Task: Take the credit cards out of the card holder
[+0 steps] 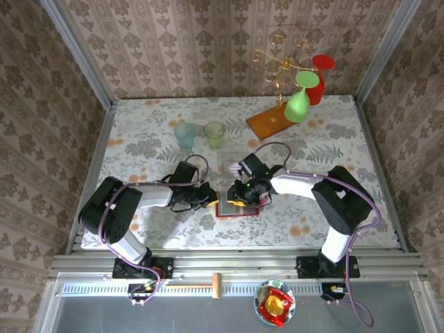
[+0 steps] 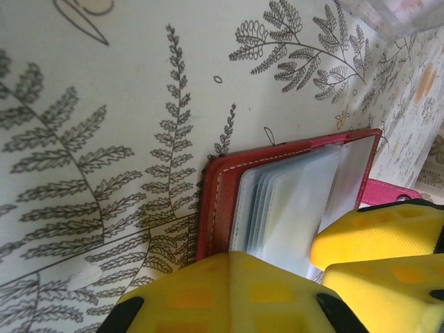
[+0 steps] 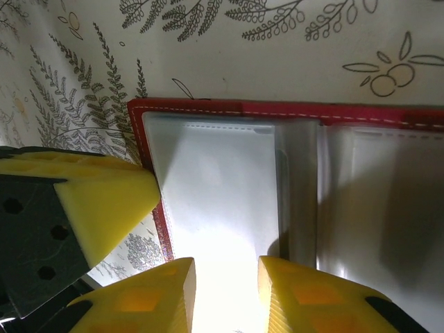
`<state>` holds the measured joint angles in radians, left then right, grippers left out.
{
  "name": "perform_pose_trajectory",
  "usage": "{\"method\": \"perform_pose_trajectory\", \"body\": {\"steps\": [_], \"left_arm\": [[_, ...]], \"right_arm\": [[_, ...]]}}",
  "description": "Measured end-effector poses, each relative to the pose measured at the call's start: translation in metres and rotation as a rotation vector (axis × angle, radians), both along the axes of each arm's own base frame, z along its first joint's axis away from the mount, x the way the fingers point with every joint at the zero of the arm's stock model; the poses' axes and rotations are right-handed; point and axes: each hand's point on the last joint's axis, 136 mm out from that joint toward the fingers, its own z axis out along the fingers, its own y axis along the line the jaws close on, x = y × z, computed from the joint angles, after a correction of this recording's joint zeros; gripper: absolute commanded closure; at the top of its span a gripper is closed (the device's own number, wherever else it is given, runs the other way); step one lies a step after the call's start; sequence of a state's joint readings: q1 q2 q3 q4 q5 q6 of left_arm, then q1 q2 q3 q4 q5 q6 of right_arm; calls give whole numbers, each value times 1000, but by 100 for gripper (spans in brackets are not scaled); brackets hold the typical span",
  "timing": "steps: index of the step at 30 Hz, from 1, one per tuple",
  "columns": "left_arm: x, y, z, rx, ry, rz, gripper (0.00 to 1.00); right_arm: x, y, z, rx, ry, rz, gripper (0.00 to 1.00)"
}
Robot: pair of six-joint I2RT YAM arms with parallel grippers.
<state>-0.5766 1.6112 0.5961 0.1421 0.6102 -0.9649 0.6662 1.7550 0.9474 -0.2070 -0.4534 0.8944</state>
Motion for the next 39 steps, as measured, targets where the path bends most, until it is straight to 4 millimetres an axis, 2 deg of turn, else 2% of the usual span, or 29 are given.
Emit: {"method": "perform_pose_trajectory", "body": {"steps": [18,39], "left_arm": [[-3,1,-2,-1,9,-13,92],[-2,12,-3,8,24,-32,90]], "right_arm": [[1,-3,-4,-33,2,-1,66],[3,-8,-7,-14,-1,-23,66]]}}
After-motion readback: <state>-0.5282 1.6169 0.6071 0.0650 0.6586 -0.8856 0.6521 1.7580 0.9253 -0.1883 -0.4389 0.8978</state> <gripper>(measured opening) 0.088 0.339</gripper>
